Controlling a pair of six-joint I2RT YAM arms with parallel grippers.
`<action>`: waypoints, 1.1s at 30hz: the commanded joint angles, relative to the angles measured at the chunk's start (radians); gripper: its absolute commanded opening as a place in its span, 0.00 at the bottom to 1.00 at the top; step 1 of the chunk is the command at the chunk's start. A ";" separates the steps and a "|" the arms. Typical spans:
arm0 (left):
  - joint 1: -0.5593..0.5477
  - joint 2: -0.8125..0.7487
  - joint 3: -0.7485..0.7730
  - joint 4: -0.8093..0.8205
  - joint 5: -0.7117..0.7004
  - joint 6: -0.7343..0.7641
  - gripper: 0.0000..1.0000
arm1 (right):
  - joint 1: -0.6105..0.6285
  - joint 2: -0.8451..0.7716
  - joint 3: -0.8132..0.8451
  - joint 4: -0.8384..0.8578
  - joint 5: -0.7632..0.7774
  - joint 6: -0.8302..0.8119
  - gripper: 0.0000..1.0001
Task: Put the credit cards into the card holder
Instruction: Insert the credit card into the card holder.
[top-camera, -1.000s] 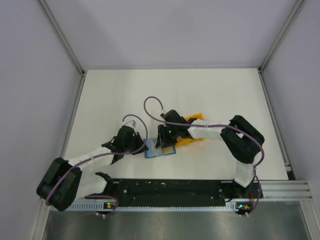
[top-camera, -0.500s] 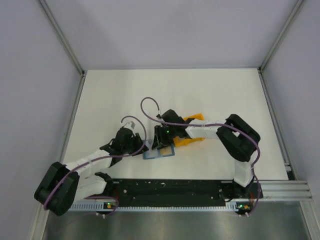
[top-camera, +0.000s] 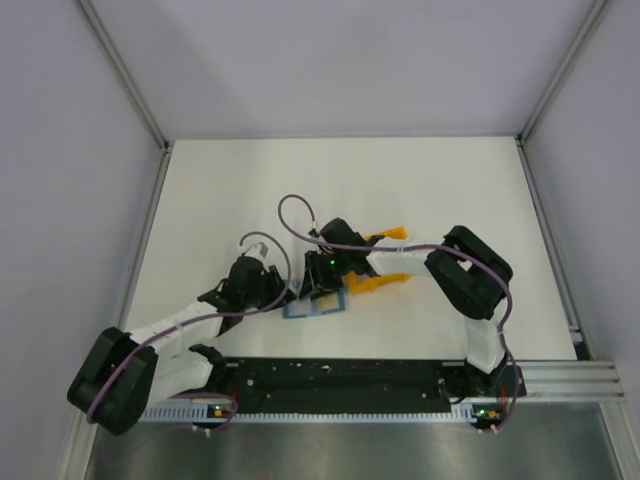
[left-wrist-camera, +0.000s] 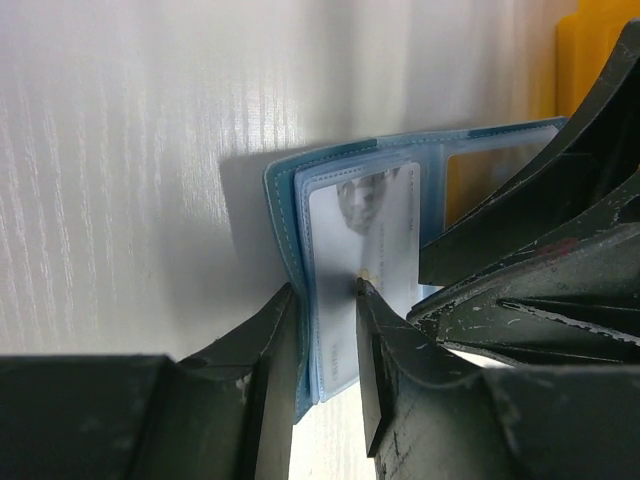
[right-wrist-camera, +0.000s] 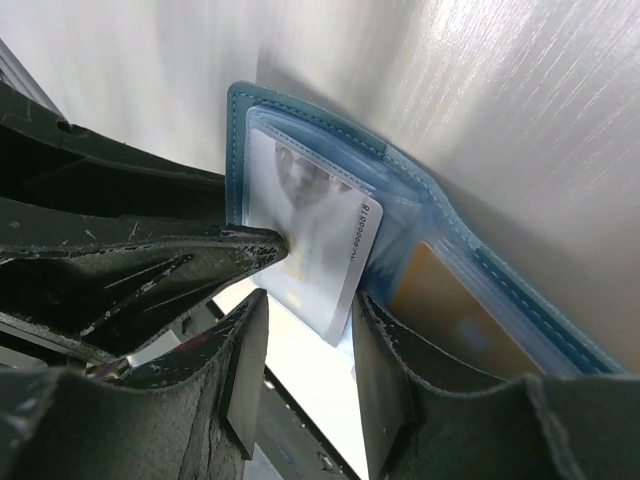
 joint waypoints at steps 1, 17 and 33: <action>-0.005 -0.004 -0.019 0.077 0.057 -0.013 0.30 | 0.029 0.022 0.069 0.117 -0.069 0.031 0.39; 0.012 -0.094 0.058 -0.196 -0.085 0.065 0.00 | -0.007 -0.190 0.011 -0.027 0.195 -0.092 0.39; 0.024 0.020 0.444 -0.601 -0.031 0.277 0.11 | -0.031 -0.236 -0.113 -0.105 0.325 -0.103 0.40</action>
